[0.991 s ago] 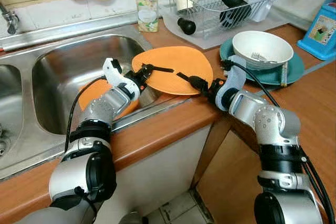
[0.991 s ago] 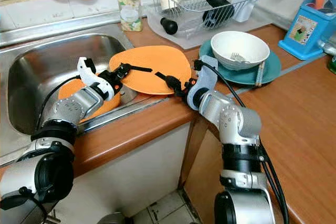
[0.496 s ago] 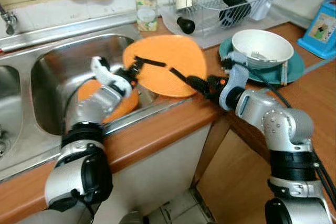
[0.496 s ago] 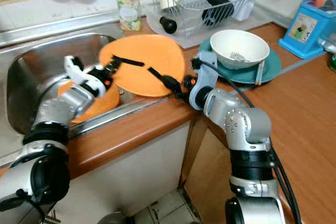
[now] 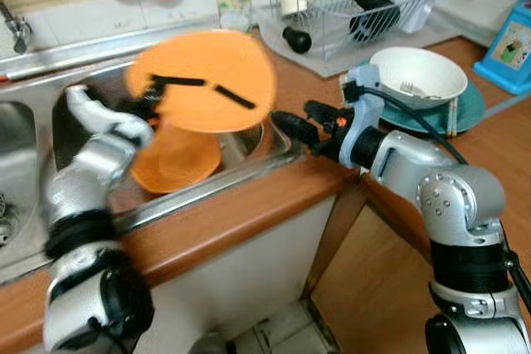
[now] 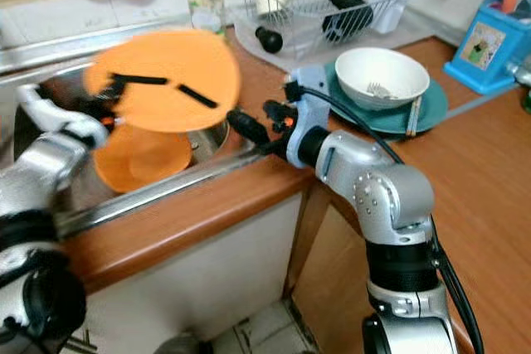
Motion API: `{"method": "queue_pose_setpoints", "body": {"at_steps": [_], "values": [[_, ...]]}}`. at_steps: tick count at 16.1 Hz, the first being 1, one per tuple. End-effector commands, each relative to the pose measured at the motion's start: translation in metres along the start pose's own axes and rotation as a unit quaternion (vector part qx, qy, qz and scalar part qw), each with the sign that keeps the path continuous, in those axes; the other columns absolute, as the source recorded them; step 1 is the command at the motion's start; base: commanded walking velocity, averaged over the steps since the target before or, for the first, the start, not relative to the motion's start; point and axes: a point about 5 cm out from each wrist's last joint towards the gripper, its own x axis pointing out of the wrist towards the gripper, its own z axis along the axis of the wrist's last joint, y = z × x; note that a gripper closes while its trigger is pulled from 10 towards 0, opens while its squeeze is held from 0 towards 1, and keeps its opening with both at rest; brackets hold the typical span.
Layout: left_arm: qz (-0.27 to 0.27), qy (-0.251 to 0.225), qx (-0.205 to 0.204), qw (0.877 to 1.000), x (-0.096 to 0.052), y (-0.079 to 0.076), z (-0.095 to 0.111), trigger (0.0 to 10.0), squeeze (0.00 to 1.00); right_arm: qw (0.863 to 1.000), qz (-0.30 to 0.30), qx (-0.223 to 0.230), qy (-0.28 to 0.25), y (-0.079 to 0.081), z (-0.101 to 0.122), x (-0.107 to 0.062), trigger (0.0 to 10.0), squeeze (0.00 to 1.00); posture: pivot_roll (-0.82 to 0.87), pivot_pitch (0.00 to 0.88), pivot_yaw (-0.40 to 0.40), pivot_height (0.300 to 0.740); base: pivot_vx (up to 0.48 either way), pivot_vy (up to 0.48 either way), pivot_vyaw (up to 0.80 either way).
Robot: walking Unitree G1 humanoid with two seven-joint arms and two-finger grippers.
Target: Kitchen organization
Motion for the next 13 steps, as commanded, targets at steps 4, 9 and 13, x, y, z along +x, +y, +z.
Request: {"method": "queue_pose_setpoints", "body": {"at_steps": [4, 9, 13], "values": [[0.058, -0.048, 0.073, 0.994, -0.017, 0.010, 0.028, 0.0, 0.00, 0.998, 0.017, -0.053, 0.022, 0.007, -0.006, -0.001, 10.0, 0.00, 0.00, 0.000, 0.038, 0.740, 0.000, 0.000, 0.00], [0.130, -0.003, 0.154, 0.980, -0.013, 0.029, 0.006, 0.0, 0.00, 0.993, 0.027, -0.106, 0.053, 0.011, -0.016, 0.000, 10.0, 0.00, -0.01, 0.000, 0.038, 0.740, 0.000, 0.000, 0.00], [0.172, 0.020, 0.190, 0.966, 0.002, 0.035, -0.008, 0.1, 0.00, 0.990, 0.024, -0.124, 0.060, 0.009, -0.018, 0.000, 10.0, 0.00, -0.01, 0.000, 0.047, 0.740, 0.000, 0.000, 0.00]]}}
